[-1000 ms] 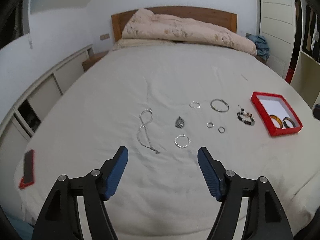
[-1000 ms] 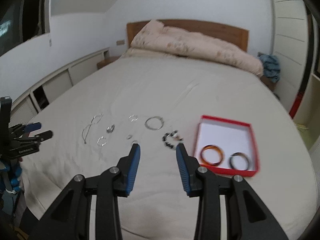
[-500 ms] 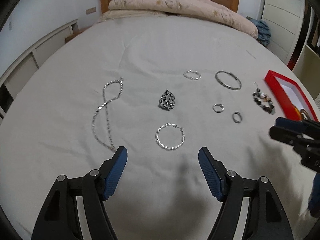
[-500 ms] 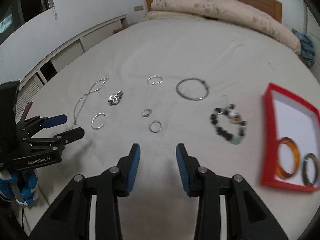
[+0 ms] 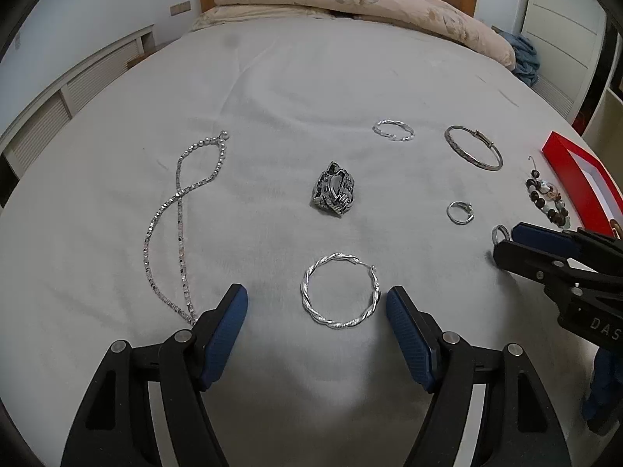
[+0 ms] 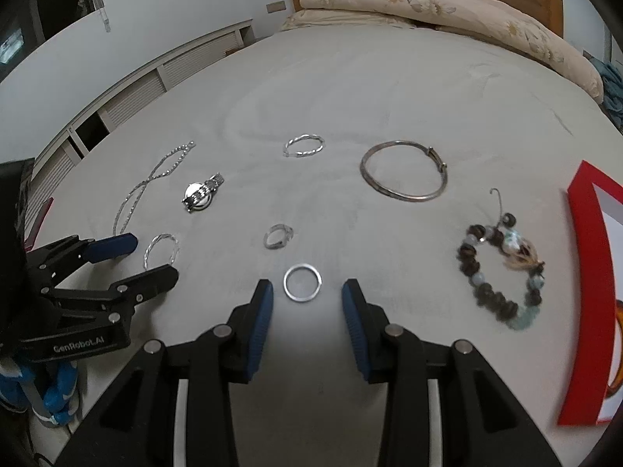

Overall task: Organize jewelry
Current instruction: 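Grasp the twisted silver hoop with the left tool while the right tool grasps the small silver ring, then carry the hoop and ring into the red box and release both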

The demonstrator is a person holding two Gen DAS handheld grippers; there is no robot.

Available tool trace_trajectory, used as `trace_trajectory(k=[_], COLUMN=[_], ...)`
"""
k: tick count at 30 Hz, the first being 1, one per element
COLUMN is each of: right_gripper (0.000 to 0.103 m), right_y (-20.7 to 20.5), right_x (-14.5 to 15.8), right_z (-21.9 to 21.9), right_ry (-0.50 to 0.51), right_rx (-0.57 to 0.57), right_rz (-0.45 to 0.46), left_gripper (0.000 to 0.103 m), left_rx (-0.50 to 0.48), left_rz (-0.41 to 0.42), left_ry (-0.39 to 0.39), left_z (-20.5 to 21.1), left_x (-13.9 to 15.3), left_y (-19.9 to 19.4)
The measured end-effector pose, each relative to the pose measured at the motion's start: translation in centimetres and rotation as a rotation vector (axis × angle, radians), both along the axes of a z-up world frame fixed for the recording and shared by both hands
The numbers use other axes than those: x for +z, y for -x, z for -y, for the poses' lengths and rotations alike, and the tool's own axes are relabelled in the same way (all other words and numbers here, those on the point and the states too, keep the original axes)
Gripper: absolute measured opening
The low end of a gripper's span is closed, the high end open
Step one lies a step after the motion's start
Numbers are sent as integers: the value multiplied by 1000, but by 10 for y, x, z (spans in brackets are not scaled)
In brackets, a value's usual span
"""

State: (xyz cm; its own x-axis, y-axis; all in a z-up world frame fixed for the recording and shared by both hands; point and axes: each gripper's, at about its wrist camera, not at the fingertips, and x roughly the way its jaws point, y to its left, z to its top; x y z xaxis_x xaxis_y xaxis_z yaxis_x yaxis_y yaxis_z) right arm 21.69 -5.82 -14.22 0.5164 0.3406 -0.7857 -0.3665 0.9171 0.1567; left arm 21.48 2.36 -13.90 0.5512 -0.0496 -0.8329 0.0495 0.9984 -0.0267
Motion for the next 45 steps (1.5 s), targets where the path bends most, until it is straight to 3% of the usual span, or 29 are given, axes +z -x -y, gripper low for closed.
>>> trace_trajectory(k=[4, 7, 11, 20, 31, 38, 45], right_gripper=[35, 19, 19, 19, 19, 19, 19], right_y=[-3, -3, 0, 33, 111, 150, 142], right_x=[-3, -3, -2, 28, 81, 110, 138], right_z=[-4, -4, -4, 8, 70, 130, 197], right_ry=[20, 26, 27, -14, -27, -30, 9], right_rx=[9, 12, 18, 6, -119, -223, -297], right_rz=[14, 15, 14, 27, 67, 122, 175], left_gripper=[70, 58, 40, 40, 40, 40, 40], left_rx=[1, -2, -14, -5, -40, -103, -235], left_rz=[3, 9, 12, 8, 53, 70, 81], left_ry=[5, 5, -3, 36, 62, 68, 83], left_z=[0, 1, 3, 3, 27, 71, 150], left_x=[-1, -1, 1, 23, 78, 103, 117], left_y=[-4, -5, -5, 10, 68, 85, 59])
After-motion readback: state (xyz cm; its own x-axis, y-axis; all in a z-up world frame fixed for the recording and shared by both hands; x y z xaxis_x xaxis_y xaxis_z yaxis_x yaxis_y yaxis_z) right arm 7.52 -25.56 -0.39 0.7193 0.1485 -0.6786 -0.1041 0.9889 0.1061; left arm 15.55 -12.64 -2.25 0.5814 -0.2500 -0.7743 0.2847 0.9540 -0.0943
